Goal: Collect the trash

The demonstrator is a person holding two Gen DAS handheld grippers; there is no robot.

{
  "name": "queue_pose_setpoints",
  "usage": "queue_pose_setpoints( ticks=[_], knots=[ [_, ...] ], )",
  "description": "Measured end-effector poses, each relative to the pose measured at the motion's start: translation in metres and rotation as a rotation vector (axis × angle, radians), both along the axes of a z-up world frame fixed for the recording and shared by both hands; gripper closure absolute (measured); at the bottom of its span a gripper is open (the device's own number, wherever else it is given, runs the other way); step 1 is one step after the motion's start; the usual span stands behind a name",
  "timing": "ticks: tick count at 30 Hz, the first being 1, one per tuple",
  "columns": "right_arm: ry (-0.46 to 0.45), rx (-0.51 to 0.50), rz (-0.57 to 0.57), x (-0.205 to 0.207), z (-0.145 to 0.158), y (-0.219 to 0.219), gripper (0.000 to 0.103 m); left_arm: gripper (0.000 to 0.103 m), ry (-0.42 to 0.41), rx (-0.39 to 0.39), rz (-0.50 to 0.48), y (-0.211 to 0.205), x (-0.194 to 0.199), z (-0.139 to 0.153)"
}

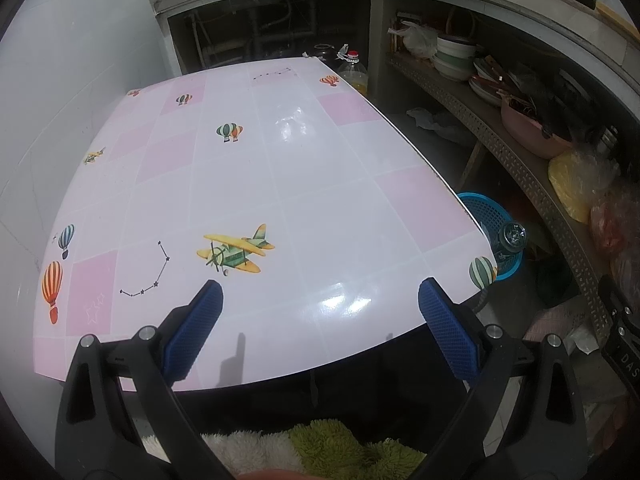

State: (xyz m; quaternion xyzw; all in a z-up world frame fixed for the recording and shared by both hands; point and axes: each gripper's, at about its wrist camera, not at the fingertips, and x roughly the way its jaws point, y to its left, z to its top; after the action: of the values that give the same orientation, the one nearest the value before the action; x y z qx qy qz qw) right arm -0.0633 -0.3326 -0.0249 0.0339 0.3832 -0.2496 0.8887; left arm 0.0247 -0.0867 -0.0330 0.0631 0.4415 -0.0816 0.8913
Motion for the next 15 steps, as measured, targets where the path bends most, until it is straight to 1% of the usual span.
queue_pose_setpoints(
  ticks=[15],
  knots=[
    [-0.001, 0.000, 0.002, 0.0020, 0.0005, -0.0005, 0.007, 0.009, -0.002, 0.001, -0.001, 0.0004, -0.0005, 0.0004]
  ],
)
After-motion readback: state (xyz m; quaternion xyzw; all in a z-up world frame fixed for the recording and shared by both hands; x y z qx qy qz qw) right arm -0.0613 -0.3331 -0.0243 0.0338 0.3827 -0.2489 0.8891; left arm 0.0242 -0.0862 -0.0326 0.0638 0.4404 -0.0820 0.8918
